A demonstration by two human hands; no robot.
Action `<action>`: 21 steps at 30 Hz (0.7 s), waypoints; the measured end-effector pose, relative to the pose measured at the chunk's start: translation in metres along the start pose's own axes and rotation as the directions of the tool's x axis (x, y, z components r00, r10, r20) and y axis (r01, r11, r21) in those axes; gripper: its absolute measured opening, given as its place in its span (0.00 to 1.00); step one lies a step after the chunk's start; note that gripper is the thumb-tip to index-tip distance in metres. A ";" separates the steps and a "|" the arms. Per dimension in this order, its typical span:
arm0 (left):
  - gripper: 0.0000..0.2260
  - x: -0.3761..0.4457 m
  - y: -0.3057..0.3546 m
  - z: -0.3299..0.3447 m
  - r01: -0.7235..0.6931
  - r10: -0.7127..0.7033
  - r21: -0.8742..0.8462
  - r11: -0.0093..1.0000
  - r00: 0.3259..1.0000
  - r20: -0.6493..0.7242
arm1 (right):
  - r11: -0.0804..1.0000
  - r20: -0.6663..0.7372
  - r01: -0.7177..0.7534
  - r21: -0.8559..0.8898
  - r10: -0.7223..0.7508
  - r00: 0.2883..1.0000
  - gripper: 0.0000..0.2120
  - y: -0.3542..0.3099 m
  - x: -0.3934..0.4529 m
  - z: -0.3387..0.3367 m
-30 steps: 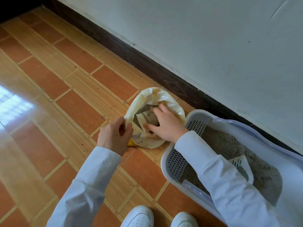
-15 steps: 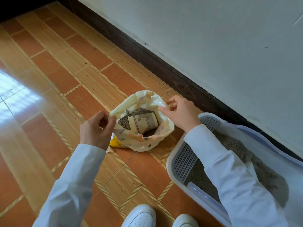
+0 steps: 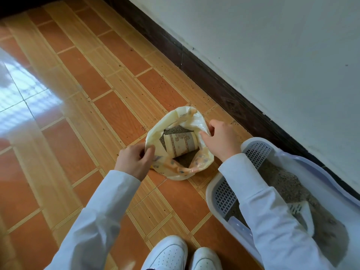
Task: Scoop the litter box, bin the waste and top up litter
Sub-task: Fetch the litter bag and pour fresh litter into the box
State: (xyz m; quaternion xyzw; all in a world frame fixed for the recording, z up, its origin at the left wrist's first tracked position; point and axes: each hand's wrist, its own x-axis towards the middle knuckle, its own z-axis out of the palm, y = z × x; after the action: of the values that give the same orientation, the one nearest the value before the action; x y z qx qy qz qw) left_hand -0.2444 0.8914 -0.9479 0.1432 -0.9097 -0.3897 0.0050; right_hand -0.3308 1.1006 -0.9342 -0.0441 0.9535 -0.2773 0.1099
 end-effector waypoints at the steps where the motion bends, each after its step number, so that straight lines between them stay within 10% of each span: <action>1: 0.17 -0.001 0.000 0.000 0.010 -0.010 -0.011 1.000 1.000 -0.013 | 1.000 -0.019 0.011 0.017 -0.011 1.000 0.12 -0.001 -0.001 -0.002; 21: 0.15 0.007 -0.020 -0.023 0.153 -0.241 -0.428 0.891 0.957 -0.160 | 0.986 -0.120 0.103 0.132 -0.087 0.989 0.12 -0.018 -0.005 0.007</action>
State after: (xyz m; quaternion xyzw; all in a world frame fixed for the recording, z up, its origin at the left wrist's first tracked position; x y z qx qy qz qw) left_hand -0.2432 0.8606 -0.9465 0.2711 -0.7822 -0.5536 0.0907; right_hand -0.3240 1.0831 -0.9293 -0.0661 0.9335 -0.3497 0.0448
